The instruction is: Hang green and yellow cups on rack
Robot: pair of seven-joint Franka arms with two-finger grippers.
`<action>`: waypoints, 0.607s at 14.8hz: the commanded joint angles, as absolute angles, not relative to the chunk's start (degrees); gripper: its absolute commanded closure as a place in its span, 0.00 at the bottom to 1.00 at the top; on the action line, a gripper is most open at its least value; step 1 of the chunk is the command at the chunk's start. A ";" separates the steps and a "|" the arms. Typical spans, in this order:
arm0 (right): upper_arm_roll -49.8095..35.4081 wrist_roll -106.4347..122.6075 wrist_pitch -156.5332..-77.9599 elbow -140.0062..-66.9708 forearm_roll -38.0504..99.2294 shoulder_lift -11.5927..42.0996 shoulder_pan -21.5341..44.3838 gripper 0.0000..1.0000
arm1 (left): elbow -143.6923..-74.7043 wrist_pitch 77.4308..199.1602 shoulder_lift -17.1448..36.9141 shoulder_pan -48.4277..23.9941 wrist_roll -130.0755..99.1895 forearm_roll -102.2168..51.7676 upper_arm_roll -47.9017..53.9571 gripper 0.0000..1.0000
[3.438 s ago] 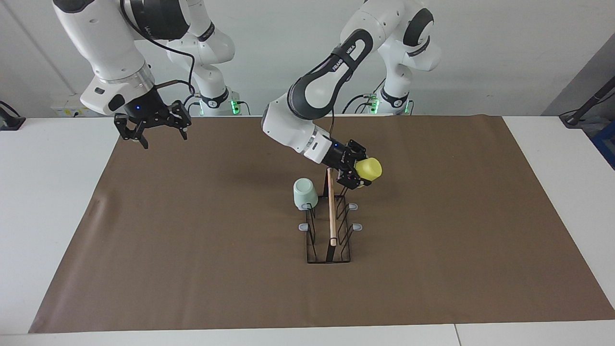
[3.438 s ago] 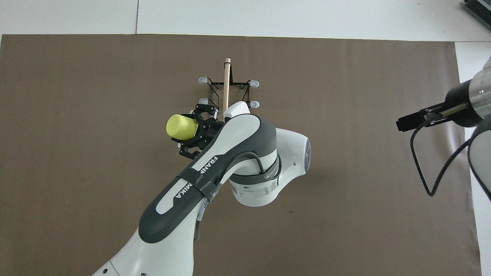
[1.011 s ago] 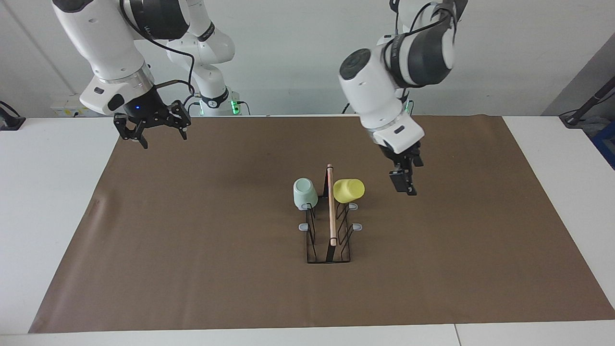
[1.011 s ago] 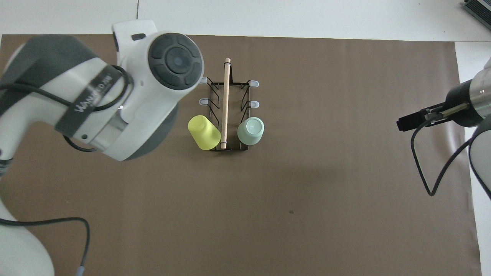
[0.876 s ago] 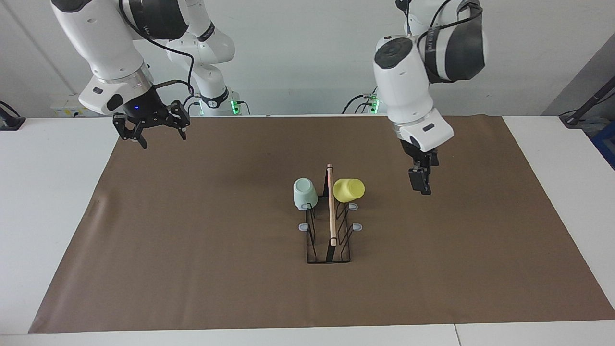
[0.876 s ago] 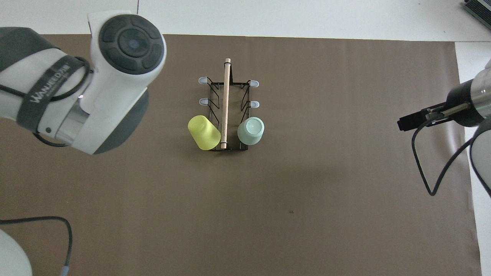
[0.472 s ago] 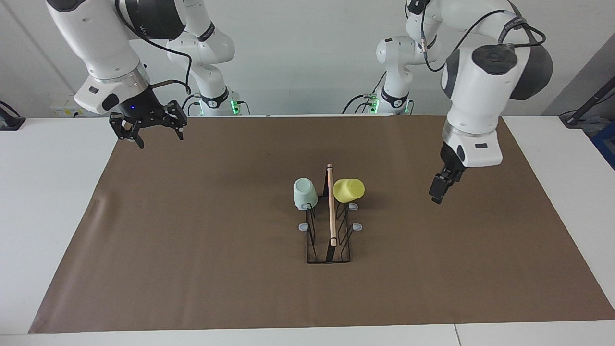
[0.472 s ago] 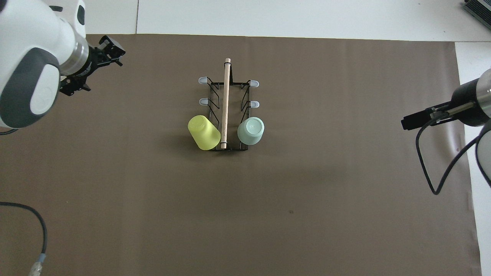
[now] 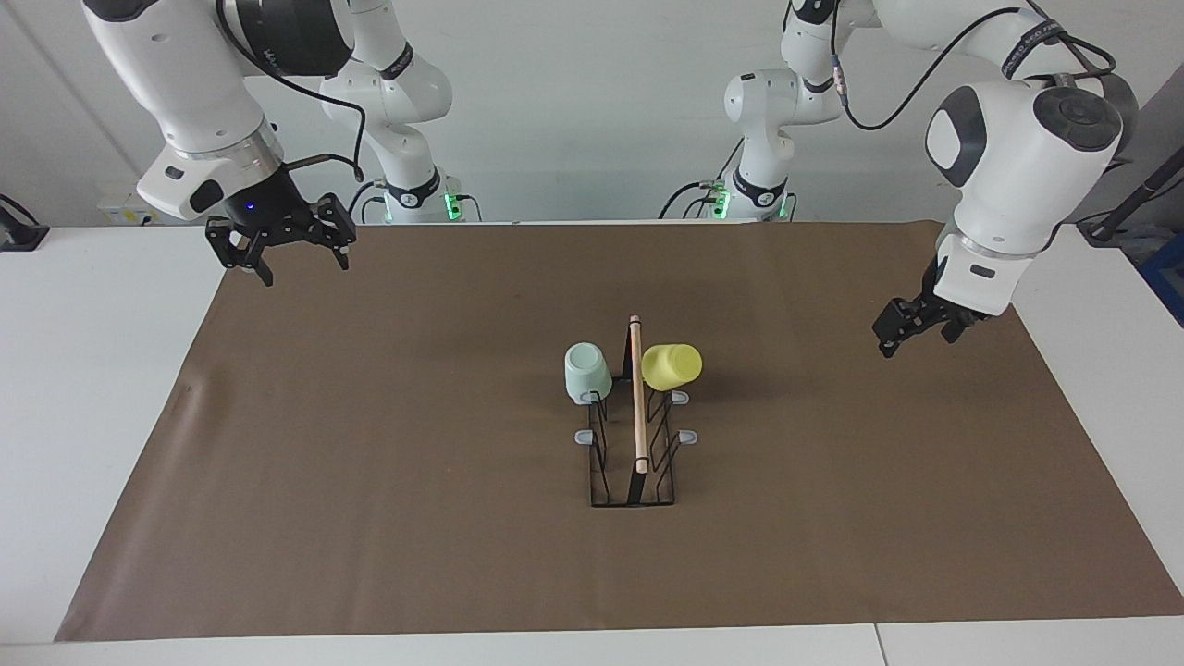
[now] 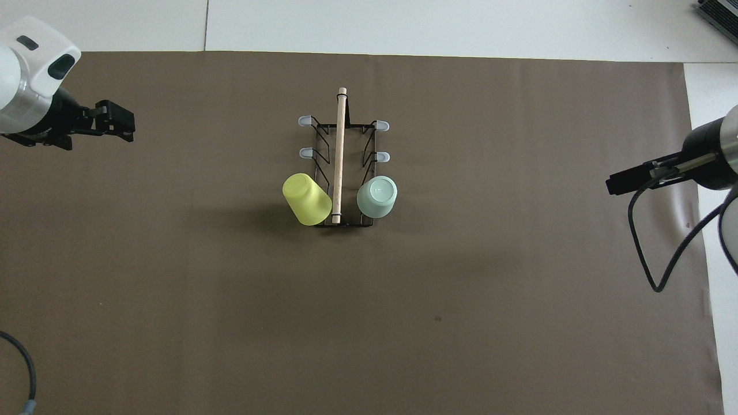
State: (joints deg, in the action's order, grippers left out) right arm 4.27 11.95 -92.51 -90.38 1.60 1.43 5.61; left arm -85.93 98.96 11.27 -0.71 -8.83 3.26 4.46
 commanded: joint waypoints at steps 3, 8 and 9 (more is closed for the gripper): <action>4.13 10.63 -92.29 -90.00 -0.88 1.41 5.45 0.00 | -95.19 94.32 -0.87 -0.09 -2.29 1.49 4.04 0.00; 2.82 10.63 -92.37 -90.00 -0.88 1.41 4.40 0.00 | -88.87 86.41 -2.11 0.97 -2.02 0.45 4.22 0.00; 1.94 10.63 -92.37 -90.00 -0.88 1.41 3.52 0.00 | -89.12 86.40 -2.20 1.14 -1.85 -0.43 4.04 0.00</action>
